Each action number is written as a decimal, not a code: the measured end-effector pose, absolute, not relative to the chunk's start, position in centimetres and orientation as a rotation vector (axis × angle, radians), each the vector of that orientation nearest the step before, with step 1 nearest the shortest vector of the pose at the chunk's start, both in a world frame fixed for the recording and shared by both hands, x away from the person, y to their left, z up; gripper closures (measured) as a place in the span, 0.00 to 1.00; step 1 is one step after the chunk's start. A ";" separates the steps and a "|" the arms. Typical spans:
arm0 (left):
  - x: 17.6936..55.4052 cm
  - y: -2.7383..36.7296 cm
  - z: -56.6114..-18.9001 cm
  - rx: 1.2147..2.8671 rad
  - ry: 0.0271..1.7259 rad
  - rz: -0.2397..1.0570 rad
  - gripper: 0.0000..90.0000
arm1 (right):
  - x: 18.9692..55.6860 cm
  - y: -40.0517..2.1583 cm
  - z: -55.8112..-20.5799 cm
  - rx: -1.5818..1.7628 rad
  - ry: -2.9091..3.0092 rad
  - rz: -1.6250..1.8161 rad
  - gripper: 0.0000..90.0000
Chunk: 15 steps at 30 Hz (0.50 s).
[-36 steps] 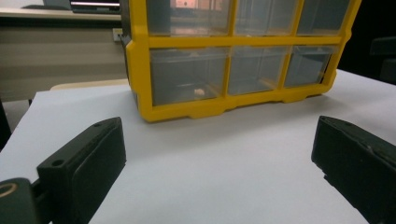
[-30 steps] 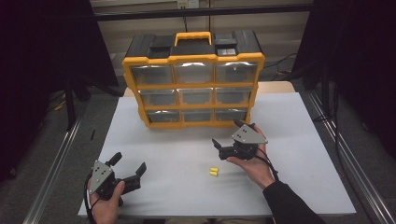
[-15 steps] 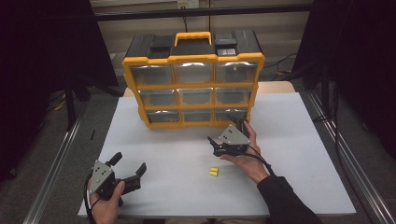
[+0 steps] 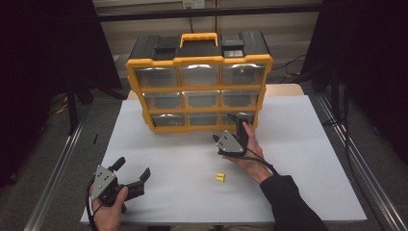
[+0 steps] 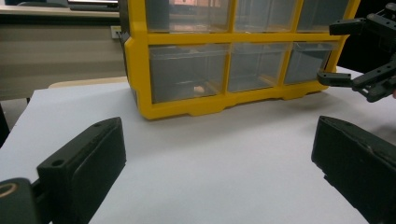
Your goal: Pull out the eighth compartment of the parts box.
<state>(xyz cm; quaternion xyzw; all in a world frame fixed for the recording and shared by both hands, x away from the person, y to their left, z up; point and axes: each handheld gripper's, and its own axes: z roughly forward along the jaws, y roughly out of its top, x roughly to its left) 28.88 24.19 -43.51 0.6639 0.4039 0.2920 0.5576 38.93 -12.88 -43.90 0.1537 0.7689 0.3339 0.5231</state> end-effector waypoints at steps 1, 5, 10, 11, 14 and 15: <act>28.9 24.2 -43.5 1.565 0.954 0.683 0.03 | 39.0 -12.7 -43.9 0.364 1.843 0.787 0.15; 28.7 24.1 -43.3 1.568 0.941 0.693 0.03 | 39.3 -11.8 -43.7 0.302 1.829 0.719 0.19; 28.7 24.2 -43.3 1.573 0.942 0.704 0.03 | 40.0 -10.8 -43.8 0.202 1.808 0.588 0.24; 28.7 24.2 -43.4 1.574 0.944 0.708 0.03 | 40.0 -10.8 -43.8 0.202 1.808 0.588 0.24; 28.7 24.0 -43.3 1.563 0.954 0.723 0.03 | 40.3 -10.3 -44.0 0.135 1.774 0.496 0.28; 28.7 24.0 -43.3 1.562 0.955 0.724 0.03 | 40.4 -10.2 -44.1 0.130 1.769 0.482 0.30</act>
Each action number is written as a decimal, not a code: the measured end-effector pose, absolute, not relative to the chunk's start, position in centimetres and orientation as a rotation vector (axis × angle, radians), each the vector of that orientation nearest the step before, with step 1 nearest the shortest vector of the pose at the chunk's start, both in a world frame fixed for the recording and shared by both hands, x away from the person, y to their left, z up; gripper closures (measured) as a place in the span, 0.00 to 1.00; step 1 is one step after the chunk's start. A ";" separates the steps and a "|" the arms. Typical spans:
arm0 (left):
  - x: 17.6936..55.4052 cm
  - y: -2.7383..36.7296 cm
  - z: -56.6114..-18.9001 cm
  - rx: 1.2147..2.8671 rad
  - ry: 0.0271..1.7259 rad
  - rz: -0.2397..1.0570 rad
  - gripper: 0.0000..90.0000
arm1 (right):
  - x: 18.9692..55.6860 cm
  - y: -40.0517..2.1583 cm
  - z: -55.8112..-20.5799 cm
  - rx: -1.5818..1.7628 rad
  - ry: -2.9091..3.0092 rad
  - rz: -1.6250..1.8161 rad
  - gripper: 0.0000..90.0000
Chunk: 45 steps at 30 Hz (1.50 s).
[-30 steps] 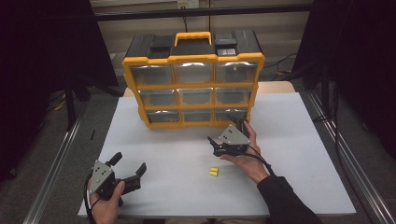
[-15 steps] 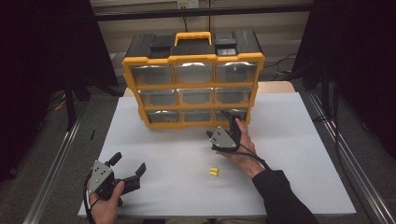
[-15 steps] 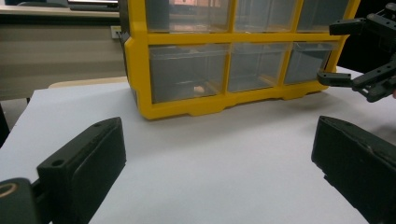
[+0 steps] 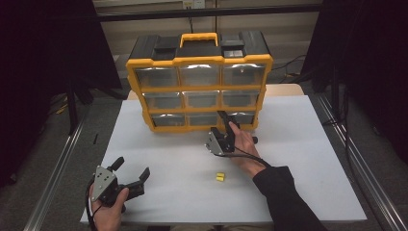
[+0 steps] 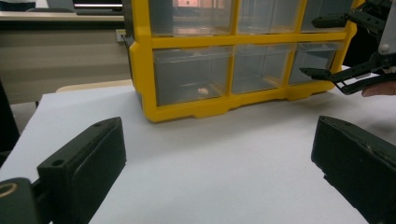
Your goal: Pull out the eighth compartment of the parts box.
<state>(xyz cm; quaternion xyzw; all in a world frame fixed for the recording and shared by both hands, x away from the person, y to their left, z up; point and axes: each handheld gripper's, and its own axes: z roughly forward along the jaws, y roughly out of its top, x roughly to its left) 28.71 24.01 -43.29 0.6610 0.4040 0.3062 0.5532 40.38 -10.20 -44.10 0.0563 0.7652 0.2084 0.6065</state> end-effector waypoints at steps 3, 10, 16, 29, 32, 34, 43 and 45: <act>28.7 24.0 -43.3 1.564 0.958 0.723 0.03 | 40.5 -9.9 -44.3 0.104 1.755 0.439 0.34; 28.7 23.9 -43.3 1.566 0.949 0.738 0.03 | 41.1 -8.9 -44.6 0.050 1.719 0.347 0.49; 28.7 24.0 -43.3 1.569 0.952 0.734 0.03 | 41.5 -8.9 -45.4 0.054 1.721 0.283 0.62; 28.7 24.0 -43.2 1.564 0.947 0.738 0.03 | 42.0 -9.0 -46.1 -0.001 1.687 0.210 0.75; 28.7 24.0 -43.2 1.564 0.949 0.736 0.03 | 42.1 -8.7 -46.2 -0.018 1.670 0.211 0.77; 28.7 24.1 -43.3 1.565 0.947 0.734 0.03 | 42.1 -8.7 -46.3 -0.016 1.667 0.214 0.78; 28.7 24.1 -43.2 1.564 0.945 0.743 0.03 | 42.2 -8.8 -46.0 -0.032 1.660 0.200 0.86; 28.7 24.1 -43.2 1.565 0.941 0.741 0.03 | 42.2 -8.7 -46.0 -0.030 1.656 0.198 0.87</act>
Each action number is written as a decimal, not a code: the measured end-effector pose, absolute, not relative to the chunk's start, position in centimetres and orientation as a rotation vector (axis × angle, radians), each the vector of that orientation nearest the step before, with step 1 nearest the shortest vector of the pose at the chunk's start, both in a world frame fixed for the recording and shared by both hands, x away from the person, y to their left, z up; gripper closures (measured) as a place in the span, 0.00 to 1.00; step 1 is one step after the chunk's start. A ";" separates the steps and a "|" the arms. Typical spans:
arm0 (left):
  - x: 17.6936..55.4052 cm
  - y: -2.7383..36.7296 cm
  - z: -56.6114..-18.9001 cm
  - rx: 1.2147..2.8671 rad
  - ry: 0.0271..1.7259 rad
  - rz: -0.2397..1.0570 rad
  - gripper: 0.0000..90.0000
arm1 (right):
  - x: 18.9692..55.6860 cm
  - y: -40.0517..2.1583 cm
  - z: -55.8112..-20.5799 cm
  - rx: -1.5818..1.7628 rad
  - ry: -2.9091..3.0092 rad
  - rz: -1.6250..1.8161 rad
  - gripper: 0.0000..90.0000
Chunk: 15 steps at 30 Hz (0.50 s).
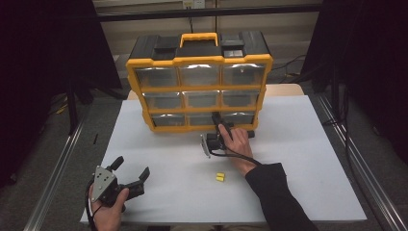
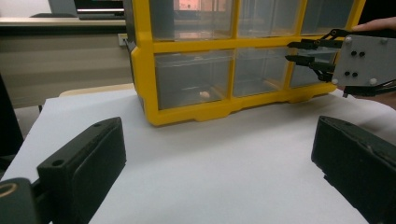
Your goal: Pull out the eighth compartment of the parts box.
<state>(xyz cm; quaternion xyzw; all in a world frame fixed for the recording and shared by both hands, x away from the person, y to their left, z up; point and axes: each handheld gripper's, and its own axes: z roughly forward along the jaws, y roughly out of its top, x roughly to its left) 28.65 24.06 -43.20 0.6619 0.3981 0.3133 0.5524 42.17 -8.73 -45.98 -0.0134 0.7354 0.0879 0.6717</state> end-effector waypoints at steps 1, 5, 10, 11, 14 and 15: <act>28.7 24.1 -43.2 1.565 0.943 0.743 0.03 | 42.2 -8.7 -45.9 -0.026 1.662 0.201 0.87; 28.7 24.0 -43.2 1.563 0.945 0.737 0.03 | 42.1 -8.9 -45.8 -0.028 1.671 0.206 0.87; 28.6 24.0 -43.2 1.561 0.940 0.733 0.03 | 41.9 -8.9 -45.7 -0.018 1.666 0.215 0.87; 28.6 24.0 -43.2 1.562 0.941 0.733 0.03 | 41.9 -8.8 -45.6 -0.030 1.665 0.208 0.87; 28.6 24.1 -43.2 1.559 0.940 0.738 0.03 | 41.7 -8.8 -45.6 -0.031 1.666 0.216 0.87; 28.6 24.1 -43.2 1.559 0.941 0.739 0.03 | 41.7 -8.8 -45.6 -0.028 1.664 0.217 0.87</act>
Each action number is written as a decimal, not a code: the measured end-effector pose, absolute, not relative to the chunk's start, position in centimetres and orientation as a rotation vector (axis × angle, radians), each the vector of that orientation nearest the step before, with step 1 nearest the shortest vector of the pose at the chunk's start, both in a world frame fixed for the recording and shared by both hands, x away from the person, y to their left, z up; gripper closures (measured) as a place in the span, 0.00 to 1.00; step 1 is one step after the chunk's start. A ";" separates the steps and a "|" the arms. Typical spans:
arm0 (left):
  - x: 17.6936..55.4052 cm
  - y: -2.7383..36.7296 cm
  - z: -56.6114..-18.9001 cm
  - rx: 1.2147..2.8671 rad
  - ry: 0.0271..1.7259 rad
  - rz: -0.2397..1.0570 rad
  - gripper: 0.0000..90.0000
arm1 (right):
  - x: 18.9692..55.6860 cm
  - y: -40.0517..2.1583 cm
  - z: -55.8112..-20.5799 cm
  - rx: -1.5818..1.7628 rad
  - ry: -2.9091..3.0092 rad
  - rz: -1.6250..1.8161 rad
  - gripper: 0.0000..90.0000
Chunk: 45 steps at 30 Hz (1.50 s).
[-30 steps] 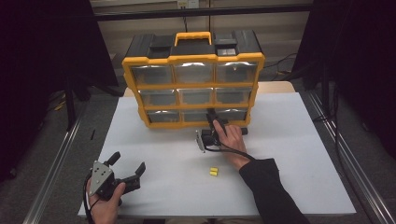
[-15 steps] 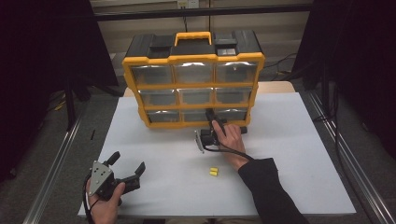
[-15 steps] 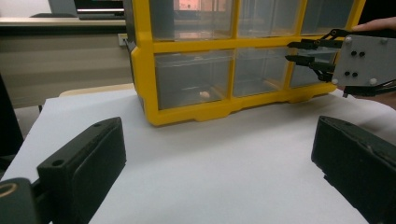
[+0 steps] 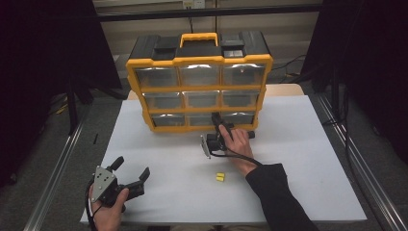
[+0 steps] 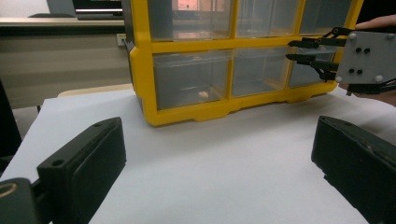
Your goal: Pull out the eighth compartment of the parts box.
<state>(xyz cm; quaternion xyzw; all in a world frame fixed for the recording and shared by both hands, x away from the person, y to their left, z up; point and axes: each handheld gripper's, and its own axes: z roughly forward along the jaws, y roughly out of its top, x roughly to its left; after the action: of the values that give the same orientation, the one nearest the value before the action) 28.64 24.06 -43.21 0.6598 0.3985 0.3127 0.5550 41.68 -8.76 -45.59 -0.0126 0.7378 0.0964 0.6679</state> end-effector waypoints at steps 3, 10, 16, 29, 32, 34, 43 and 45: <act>28.6 24.0 -43.2 1.561 0.940 0.735 0.03 | 41.5 -8.8 -45.5 -0.032 1.668 0.220 0.87; 28.6 24.1 -43.2 1.561 0.936 0.736 0.03 | 41.1 -8.8 -45.5 -0.037 1.664 0.221 0.87; 28.6 24.0 -43.2 1.558 0.935 0.735 0.03 | 40.6 -8.9 -45.6 -0.034 1.662 0.241 0.87; 28.7 24.0 -43.2 1.561 0.932 0.734 0.03 | 39.9 -8.9 -45.5 -0.041 1.661 0.253 0.87; 28.7 24.0 -43.2 1.558 0.931 0.736 0.03 | 39.7 -8.9 -45.5 -0.037 1.661 0.251 0.87; 28.7 24.0 -43.2 1.560 0.934 0.736 0.03 | 39.6 -8.9 -45.4 -0.051 1.653 0.248 0.87; 28.6 24.0 -43.2 1.560 0.929 0.734 0.03 | 38.9 -8.9 -45.5 -0.045 1.655 0.257 0.87; 28.6 23.9 -43.2 1.560 0.925 0.734 0.03 | 38.8 -8.9 -45.5 -0.048 1.654 0.256 0.87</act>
<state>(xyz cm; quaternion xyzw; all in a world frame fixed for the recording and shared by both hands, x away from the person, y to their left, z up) 28.65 23.95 -43.19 0.6615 0.3923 0.3113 0.5583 38.81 -8.93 -45.49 -0.0211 0.7337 0.1136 0.6696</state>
